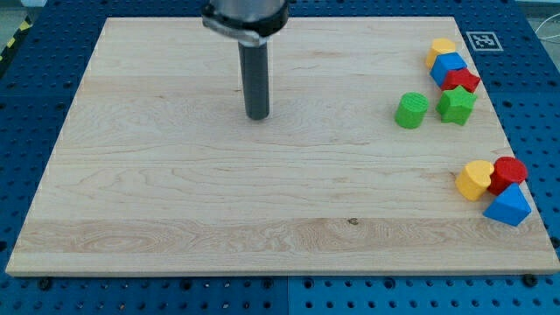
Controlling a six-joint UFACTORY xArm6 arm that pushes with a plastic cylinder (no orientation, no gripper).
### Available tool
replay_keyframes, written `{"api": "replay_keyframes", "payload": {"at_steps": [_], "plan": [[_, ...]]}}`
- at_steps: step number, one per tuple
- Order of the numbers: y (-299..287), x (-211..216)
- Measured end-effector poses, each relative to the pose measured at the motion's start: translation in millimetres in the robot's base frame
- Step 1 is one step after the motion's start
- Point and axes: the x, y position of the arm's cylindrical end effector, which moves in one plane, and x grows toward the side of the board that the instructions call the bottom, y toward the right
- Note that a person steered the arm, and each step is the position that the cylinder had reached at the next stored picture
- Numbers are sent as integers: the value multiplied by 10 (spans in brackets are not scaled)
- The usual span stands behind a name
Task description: Move the green circle towards down
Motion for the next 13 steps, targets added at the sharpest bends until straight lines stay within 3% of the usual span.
{"api": "replay_keyframes", "payload": {"at_steps": [2,4,6,12,13], "plan": [[577,-726],[1508,-976],[2204,-654],[2272,436],[2272,411]]}}
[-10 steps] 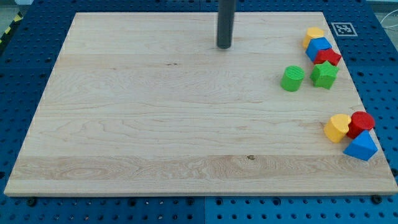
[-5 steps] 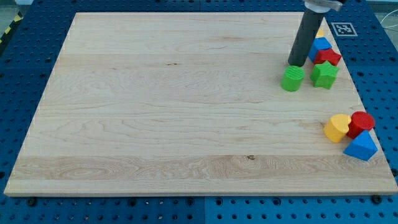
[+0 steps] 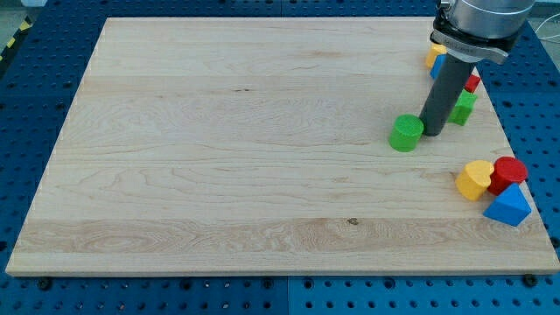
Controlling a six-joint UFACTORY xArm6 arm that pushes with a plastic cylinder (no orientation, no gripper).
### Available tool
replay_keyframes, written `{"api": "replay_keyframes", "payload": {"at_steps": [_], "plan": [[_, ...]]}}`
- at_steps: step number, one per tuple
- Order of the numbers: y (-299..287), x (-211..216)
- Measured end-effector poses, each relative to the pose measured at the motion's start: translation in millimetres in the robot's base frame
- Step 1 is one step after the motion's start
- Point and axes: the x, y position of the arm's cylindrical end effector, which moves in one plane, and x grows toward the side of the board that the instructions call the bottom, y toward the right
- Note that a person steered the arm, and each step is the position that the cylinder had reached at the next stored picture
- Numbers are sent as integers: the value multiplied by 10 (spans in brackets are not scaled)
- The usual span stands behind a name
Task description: Move the green circle towards down
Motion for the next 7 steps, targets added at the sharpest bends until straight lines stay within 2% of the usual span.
{"api": "replay_keyframes", "payload": {"at_steps": [1,2,4,5,7], "plan": [[-1,-176],[-56,-178],[-65,616],[-65,791],[-65,303]]}}
